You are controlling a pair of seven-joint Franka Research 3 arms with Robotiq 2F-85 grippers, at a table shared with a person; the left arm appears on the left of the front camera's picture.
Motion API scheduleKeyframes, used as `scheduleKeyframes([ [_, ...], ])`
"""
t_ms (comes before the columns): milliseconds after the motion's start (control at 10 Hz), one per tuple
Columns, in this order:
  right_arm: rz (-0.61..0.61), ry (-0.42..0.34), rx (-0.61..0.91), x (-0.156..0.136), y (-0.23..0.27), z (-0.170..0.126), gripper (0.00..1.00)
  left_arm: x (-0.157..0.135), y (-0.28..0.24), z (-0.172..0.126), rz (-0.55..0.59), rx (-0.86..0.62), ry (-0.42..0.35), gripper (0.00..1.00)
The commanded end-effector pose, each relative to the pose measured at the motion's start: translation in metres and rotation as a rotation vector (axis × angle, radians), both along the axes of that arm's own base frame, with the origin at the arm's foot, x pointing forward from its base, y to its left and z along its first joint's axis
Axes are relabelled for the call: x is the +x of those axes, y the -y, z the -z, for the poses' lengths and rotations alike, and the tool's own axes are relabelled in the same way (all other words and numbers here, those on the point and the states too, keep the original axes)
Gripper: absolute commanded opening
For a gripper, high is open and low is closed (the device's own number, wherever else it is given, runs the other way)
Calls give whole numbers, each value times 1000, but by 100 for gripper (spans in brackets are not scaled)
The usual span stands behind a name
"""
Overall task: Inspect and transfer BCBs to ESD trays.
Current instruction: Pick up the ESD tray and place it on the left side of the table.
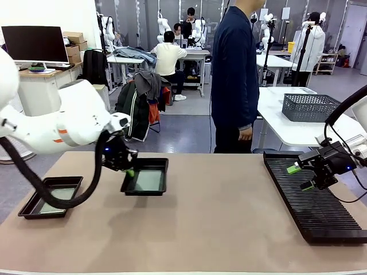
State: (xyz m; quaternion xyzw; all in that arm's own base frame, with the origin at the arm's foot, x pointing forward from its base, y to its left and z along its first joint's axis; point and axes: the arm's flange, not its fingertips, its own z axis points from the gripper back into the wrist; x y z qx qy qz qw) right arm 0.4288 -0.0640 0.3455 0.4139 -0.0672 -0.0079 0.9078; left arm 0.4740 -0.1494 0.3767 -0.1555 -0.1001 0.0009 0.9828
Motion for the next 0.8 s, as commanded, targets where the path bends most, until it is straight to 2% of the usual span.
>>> scheduleKeyframes([
  [0,8,-6,-15,1,0,0,100,-13,-35,2,17,11,-16,0],
  [700,8,-6,-15,1,0,0,100,-39,-96,36,-21,77,-23,0],
])
